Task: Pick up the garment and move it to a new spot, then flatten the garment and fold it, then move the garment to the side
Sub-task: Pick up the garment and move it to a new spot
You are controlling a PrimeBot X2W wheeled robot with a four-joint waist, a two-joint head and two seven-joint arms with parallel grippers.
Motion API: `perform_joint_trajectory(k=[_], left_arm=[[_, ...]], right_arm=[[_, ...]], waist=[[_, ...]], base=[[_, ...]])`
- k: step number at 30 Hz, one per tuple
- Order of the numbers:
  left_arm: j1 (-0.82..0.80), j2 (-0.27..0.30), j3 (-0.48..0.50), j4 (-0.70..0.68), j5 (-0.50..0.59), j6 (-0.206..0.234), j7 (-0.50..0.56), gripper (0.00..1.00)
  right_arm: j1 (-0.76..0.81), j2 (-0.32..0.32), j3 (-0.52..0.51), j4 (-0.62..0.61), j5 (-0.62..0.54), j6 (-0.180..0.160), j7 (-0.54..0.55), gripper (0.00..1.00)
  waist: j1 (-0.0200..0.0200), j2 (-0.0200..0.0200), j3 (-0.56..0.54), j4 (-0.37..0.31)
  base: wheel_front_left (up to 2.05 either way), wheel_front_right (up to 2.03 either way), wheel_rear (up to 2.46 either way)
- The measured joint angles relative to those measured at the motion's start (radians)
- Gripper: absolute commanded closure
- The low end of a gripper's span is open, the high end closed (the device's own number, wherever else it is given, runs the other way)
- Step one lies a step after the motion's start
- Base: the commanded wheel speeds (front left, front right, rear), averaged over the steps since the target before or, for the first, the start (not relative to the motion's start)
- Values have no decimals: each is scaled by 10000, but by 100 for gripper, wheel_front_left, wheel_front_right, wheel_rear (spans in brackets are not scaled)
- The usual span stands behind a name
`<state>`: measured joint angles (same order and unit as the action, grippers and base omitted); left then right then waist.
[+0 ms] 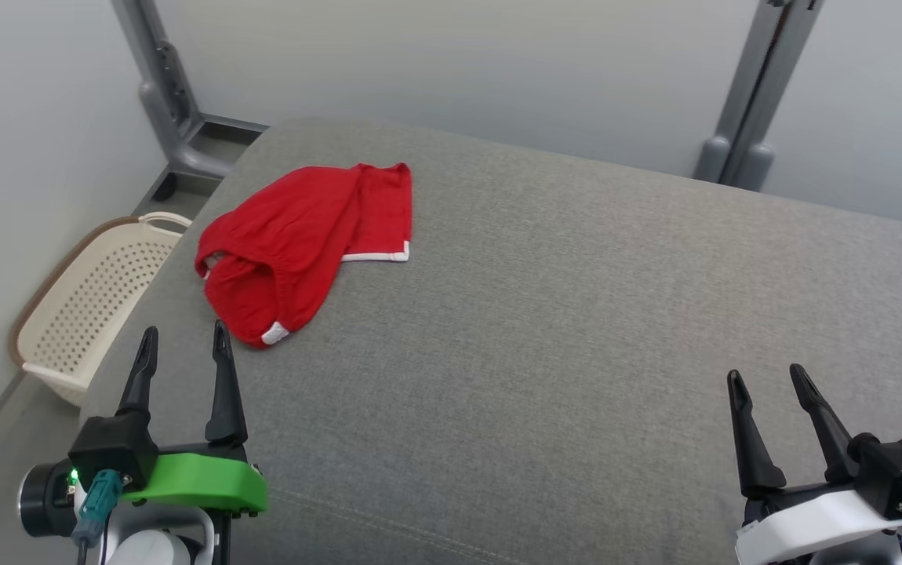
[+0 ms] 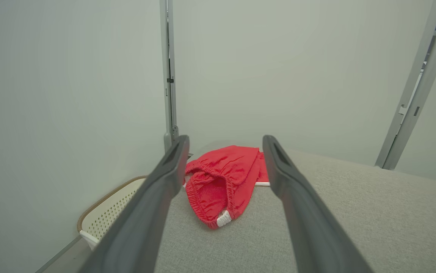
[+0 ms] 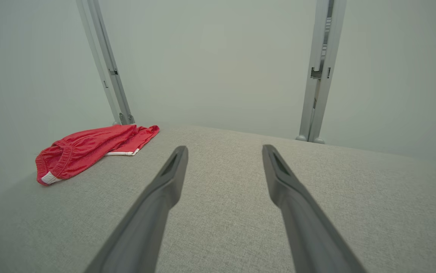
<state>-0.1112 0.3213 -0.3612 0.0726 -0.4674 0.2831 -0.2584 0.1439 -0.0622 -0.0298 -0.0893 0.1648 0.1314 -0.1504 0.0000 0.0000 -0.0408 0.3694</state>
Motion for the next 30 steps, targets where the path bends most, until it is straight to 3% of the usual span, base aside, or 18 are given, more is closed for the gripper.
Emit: perform_joint_trajectory(k=[10, 30], left_arm=[[214, -13, 197, -96, -63, 35, -13, 0], [-151, -33, -105, -222, 42, -261, 142, 0]], right_arm=[[-373, -2, 546, 351, 100, 0, -42, 0], [-436, -140, 520, 439, 247, 0, -157, 0]], waist=[[0, 0, 8, 1250], [0, 0, 129, 1371]], base=[[0, 0, 0], [0, 0, 0]])
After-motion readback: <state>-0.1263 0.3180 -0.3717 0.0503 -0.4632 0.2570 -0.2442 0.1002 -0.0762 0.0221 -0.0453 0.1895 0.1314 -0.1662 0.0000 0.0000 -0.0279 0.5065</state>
